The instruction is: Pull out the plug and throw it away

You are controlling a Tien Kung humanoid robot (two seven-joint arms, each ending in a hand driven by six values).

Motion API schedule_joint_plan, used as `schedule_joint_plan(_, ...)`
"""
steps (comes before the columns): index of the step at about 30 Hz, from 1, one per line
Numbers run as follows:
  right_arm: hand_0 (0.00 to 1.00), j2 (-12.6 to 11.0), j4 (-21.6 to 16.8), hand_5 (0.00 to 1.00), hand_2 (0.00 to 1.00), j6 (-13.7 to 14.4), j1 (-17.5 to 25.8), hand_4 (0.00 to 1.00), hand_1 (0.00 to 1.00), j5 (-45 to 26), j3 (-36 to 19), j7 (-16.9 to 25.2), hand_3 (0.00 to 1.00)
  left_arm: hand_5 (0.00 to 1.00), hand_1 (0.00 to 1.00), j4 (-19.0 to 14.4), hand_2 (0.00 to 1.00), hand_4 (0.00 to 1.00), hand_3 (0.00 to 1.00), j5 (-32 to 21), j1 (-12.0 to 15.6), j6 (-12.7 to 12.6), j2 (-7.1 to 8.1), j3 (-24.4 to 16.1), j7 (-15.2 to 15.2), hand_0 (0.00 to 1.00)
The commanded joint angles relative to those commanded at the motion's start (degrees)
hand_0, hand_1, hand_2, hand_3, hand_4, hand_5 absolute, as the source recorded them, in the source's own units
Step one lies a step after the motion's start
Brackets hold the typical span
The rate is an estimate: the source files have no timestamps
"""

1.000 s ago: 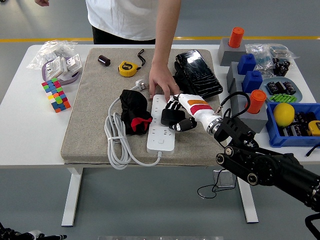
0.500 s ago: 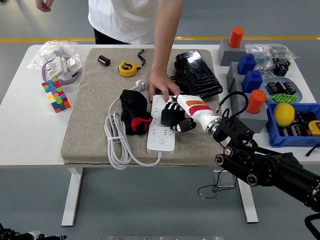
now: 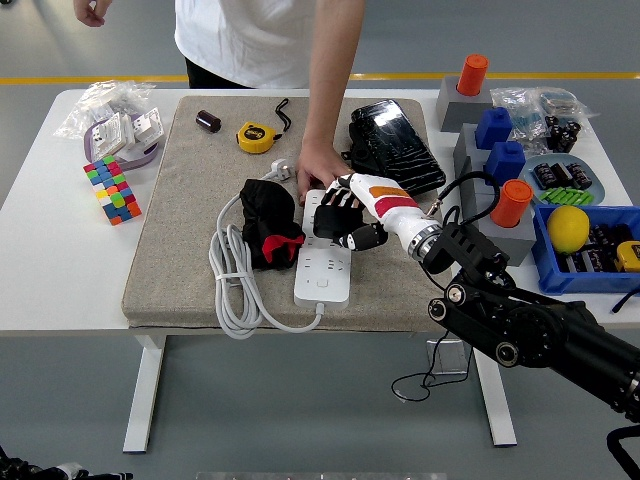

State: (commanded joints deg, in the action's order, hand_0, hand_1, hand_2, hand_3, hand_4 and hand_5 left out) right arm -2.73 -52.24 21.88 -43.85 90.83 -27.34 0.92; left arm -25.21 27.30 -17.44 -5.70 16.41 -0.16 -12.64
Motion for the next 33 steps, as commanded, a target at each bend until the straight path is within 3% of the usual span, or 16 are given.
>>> schedule_joint_plan(7, 0.413, -1.52, -1.69, 0.002, 0.509, -0.53, 1.17, 0.890, 0.475, -0.32, -4.64, -0.29, 0.543, 0.590, 0.682, 0.03, 0.706, 0.880, 0.689, -0.14, 0.23, -0.01, -0.01, 0.11, 0.02, 0.547)
schedule_joint_plan(17, 0.415, -4.14, 4.14, 0.002, 0.509, -3.91, 3.04, 0.879, 0.476, 0.50, -5.72, -1.95, 0.546, 0.585, 0.682, 0.11, 0.706, 0.881, 0.689, 0.08, 0.39, 0.00, -0.20, -0.45, -0.01, 0.546)
schedule_joint_plan(24, 0.422, -4.07, 6.04, 0.002, 0.510, -4.88, 4.90, 0.885, 0.484, -1.03, -6.88, -1.87, 0.548, 0.587, 0.683, 0.18, 0.706, 0.882, 0.689, 0.30, 0.37, -0.01, -0.42, -0.71, -0.01, 0.547)
schedule_joint_plan(25, 0.601, -4.09, 6.07, 0.103, 0.546, -5.13, 4.98, 0.998, 0.561, -1.38, -6.91, -1.81, 0.562, 0.588, 0.682, 0.18, 0.706, 0.883, 0.689, 0.31, 0.36, -0.01, -0.44, -0.72, -0.02, 0.546)
schedule_joint_plan(29, 0.601, -4.07, 6.02, 0.103, 0.546, -6.77, 5.35, 0.998, 0.561, -2.97, -7.17, -1.51, 0.562, 0.588, 0.682, 0.20, 0.706, 0.883, 0.689, 0.24, 0.41, -0.03, -0.51, -0.84, 0.00, 0.546)
schedule_joint_plan(30, 0.632, -4.07, 6.01, 0.211, 0.623, -7.13, 5.45, 0.998, 0.652, -3.10, -7.34, -1.39, 0.696, 0.587, 0.682, 0.21, 0.706, 0.883, 0.688, 0.21, 0.47, -0.03, -0.51, -0.91, 0.01, 0.546)
schedule_joint_plan(33, 0.632, -4.08, 5.99, 0.211, 0.623, -7.55, 5.42, 0.998, 0.652, -3.01, -7.49, -1.41, 0.696, 0.587, 0.682, 0.22, 0.706, 0.883, 0.688, 0.20, 0.45, -0.03, -0.51, -0.99, 0.03, 0.546)
